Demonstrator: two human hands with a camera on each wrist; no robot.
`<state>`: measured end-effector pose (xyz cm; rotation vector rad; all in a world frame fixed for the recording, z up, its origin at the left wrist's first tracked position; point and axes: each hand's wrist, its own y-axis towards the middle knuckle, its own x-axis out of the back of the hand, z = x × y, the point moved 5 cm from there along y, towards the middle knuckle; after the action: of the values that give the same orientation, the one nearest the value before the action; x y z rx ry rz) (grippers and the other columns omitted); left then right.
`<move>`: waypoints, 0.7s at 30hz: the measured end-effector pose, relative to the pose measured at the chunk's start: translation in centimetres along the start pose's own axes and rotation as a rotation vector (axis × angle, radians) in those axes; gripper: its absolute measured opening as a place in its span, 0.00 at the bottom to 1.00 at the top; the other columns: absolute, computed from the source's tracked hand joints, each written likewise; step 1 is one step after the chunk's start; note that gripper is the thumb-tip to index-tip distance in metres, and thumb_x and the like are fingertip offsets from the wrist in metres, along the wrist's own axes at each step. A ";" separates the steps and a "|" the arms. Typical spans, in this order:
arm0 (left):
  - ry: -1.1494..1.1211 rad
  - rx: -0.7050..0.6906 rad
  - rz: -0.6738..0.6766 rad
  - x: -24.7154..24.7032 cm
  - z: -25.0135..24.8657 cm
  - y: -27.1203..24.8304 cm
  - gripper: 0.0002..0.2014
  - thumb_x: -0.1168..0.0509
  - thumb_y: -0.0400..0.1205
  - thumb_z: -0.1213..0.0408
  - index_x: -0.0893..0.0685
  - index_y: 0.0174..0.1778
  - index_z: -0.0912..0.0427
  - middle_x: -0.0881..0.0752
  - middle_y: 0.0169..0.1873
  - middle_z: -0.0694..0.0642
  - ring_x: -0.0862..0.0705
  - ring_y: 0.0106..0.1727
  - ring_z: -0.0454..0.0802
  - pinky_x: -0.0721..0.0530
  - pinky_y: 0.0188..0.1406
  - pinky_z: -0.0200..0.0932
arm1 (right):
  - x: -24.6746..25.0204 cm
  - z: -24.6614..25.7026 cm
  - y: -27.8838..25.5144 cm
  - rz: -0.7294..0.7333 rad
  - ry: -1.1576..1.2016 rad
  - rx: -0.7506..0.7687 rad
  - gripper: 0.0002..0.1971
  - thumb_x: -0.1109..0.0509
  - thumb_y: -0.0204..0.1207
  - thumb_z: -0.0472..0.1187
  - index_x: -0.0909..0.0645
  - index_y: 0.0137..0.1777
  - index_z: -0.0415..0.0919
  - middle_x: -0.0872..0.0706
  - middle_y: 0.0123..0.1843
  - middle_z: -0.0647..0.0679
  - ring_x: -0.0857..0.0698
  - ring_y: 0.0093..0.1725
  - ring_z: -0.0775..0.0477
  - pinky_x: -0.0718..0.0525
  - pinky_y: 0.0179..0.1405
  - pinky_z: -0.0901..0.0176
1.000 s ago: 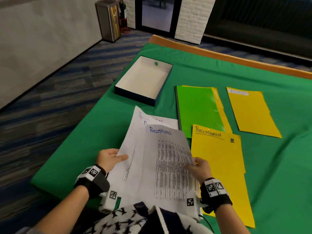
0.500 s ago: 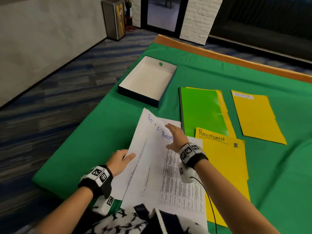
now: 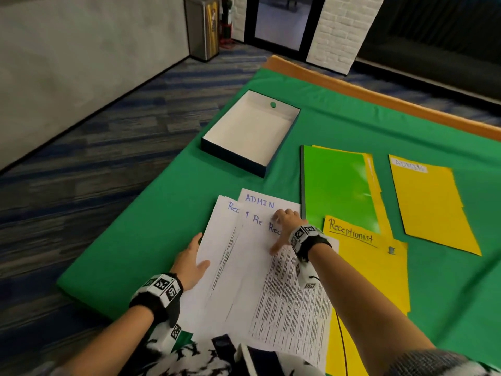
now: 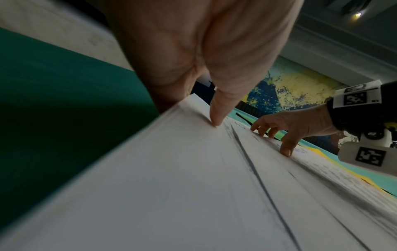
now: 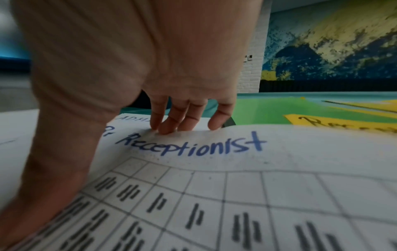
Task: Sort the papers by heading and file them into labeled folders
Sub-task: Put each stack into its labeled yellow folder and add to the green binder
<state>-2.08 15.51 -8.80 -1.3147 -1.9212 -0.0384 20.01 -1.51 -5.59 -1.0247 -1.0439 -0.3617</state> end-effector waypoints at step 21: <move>0.473 -0.236 0.190 -2.2 -9.5 10.2 0.52 0.25 0.67 0.47 0.48 0.81 0.59 0.42 0.80 0.58 0.42 0.80 0.57 0.40 0.79 0.54 | -0.1 -1.3 -1.4 -0.144 0.188 0.000 0.28 0.22 0.67 0.41 0.22 0.69 0.44 0.17 0.67 0.47 0.21 0.68 0.43 0.24 0.69 0.48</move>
<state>11.92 14.42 -7.58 -1.4814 -1.4173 -0.4520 19.76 -3.33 -5.08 -0.8995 -0.9492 -0.5646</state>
